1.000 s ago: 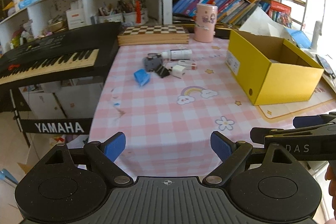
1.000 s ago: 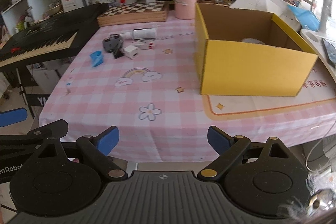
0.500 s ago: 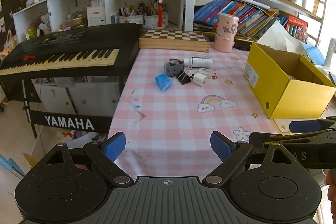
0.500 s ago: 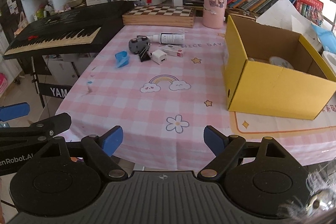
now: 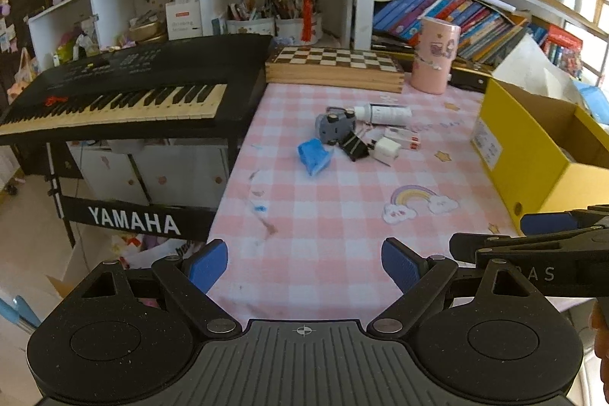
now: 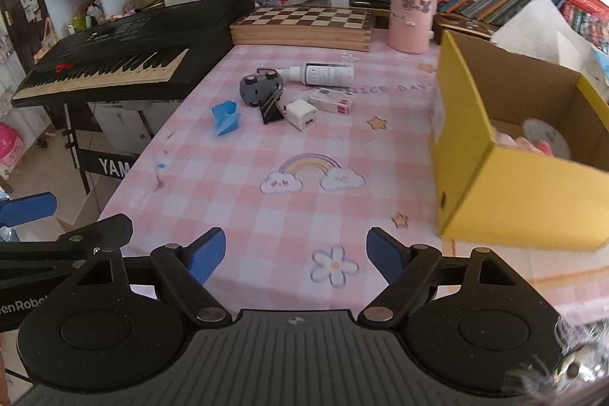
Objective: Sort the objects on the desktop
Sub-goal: 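Move both tools back toward the remaining small items on the desk, then grasp the white USB charger with the right tool while the left tool grasps the blue bag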
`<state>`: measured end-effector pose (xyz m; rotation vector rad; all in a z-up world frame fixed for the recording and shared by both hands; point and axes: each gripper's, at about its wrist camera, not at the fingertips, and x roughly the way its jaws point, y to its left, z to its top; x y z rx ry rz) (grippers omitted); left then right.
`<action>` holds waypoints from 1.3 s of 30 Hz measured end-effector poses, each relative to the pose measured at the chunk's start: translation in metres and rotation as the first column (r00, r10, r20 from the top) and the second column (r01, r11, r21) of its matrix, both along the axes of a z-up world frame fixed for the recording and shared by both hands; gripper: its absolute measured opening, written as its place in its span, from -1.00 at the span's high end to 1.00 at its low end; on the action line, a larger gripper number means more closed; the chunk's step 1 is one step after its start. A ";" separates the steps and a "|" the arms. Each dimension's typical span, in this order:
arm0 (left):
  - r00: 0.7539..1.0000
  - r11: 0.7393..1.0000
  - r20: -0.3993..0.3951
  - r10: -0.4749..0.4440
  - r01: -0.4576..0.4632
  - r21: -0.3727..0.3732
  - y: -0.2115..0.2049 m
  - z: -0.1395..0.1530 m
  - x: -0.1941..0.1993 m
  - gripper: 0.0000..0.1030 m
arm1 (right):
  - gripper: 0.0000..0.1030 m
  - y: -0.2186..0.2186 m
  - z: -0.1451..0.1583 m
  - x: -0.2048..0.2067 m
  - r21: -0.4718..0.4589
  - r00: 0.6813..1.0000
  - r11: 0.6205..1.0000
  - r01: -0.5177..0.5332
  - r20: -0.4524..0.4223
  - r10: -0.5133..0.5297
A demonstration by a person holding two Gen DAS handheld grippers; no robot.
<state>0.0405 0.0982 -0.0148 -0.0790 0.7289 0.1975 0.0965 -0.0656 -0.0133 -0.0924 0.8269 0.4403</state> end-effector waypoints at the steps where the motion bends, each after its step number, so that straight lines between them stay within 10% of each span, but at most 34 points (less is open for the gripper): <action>1: 1.000 1.000 -0.005 0.003 -0.003 -0.001 0.001 -0.001 0.005 -0.75 | -0.57 0.002 -0.001 0.006 -0.001 1.000 1.000 -0.006 -0.003 0.006; 35: 0.989 0.995 -0.112 0.094 -0.096 -0.005 0.039 -0.028 0.138 -0.73 | 0.05 0.080 -0.065 0.196 -0.064 0.994 0.993 -0.104 -0.050 0.101; 39: 0.990 0.996 -0.115 0.078 -0.081 -0.024 0.038 -0.033 0.149 -0.72 | 0.34 0.082 -0.069 0.199 -0.064 0.991 0.989 -0.134 -0.037 0.132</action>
